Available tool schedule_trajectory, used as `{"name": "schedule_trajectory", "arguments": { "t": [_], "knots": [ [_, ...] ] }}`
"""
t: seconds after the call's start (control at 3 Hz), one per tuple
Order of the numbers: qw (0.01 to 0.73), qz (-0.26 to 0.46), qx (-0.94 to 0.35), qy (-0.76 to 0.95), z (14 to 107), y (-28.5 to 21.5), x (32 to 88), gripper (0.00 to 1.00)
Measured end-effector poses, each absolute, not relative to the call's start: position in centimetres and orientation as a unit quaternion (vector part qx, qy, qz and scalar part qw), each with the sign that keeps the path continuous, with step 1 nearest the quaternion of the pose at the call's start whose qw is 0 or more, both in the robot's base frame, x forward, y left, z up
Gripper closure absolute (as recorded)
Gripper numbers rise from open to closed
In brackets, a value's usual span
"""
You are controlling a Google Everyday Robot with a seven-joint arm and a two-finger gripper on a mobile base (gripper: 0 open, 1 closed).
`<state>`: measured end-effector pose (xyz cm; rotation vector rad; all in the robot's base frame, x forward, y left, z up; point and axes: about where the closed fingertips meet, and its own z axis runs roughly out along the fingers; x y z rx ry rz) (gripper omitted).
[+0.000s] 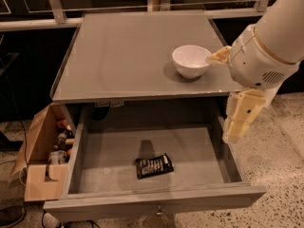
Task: Pick rxbar chocolate from top drawer and place on counter
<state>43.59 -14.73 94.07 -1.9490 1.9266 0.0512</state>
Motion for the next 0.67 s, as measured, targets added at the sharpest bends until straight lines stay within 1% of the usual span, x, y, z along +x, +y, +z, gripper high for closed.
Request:
{"name": "schedule_trajectory", "arguments": {
  "t": [0.67],
  "knots": [
    [0.21,0.031,-0.724,0.656,89.9,-11.6,44.0,0.0]
  ]
}}
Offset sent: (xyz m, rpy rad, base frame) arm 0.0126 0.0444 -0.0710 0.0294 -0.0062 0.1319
